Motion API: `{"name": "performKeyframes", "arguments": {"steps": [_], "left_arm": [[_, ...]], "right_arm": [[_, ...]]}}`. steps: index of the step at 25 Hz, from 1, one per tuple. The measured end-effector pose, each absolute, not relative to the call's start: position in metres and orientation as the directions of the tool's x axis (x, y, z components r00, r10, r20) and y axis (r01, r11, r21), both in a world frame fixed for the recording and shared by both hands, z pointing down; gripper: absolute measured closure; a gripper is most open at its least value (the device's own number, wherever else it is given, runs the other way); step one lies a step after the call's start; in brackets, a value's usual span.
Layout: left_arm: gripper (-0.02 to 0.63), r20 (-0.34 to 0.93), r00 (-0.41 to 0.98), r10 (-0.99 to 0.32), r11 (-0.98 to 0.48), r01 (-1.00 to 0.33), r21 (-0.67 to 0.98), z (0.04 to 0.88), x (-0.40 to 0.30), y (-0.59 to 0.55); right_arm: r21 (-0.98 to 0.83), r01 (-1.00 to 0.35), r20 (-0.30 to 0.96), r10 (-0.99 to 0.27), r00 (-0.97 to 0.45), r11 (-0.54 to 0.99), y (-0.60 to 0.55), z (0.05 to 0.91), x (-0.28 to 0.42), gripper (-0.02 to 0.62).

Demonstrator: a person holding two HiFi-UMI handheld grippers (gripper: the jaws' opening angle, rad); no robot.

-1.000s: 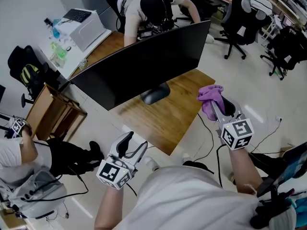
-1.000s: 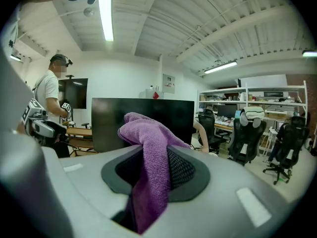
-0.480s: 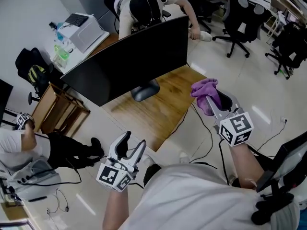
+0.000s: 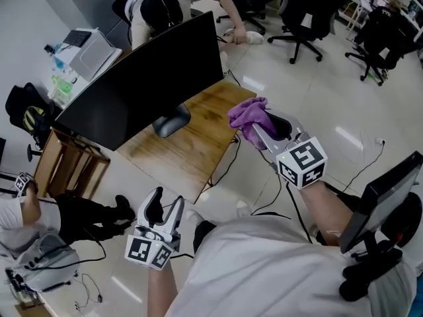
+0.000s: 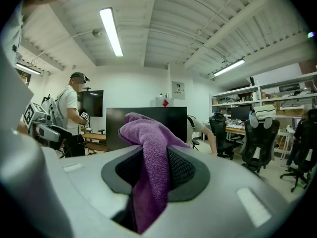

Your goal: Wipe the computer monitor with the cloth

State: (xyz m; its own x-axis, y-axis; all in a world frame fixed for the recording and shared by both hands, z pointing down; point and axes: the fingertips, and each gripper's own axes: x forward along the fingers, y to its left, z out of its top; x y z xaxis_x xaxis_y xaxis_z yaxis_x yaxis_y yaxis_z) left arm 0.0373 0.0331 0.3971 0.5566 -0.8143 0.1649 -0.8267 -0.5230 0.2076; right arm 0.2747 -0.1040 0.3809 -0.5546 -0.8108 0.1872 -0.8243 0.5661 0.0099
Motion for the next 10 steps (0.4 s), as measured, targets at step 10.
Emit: {"name": "performKeyframes", "arguments": {"steps": [10], "left_arm": [[0.336, 0.177, 0.563, -0.807, -0.529, -0.823, 0.207, 0.392, 0.059, 0.032]], "right_arm": [[0.013, -0.804, 0.204, -0.789, -0.579, 0.594, -0.106, 0.376, 0.280, 0.474]]}}
